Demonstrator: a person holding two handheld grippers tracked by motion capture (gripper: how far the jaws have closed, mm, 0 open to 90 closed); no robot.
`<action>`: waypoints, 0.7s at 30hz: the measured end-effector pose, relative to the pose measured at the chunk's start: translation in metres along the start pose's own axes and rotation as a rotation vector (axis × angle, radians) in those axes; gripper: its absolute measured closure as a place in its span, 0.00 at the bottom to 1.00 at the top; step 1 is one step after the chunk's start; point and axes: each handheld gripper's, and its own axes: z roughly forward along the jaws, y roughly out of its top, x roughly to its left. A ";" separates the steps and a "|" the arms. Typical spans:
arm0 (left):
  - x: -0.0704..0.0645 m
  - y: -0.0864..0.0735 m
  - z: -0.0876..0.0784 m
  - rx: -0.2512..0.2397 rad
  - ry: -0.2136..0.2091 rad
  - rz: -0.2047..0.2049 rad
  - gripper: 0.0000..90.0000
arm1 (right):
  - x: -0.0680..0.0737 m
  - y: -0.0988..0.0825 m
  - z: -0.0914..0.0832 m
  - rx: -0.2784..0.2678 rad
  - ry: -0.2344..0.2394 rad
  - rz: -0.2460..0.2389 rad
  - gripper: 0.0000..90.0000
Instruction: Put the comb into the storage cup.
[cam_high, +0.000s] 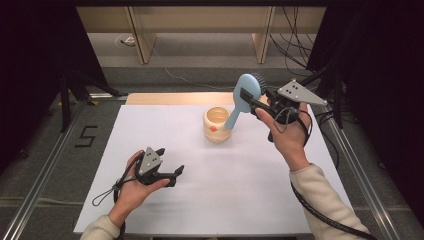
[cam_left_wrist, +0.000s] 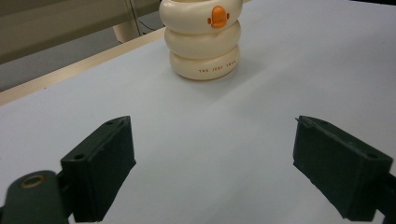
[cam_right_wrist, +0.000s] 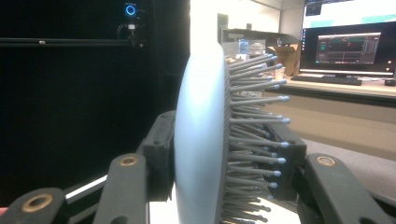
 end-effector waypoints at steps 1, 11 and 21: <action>0.000 0.000 0.000 0.001 0.000 0.000 0.13 | 0.000 0.000 0.000 0.000 -0.001 0.001 0.59; 0.000 0.000 0.000 -0.001 0.001 -0.001 0.13 | -0.005 0.004 0.005 -0.002 -0.010 0.005 0.59; 0.001 0.000 0.000 -0.001 0.001 0.002 0.13 | -0.008 0.003 0.011 0.003 -0.011 0.009 0.59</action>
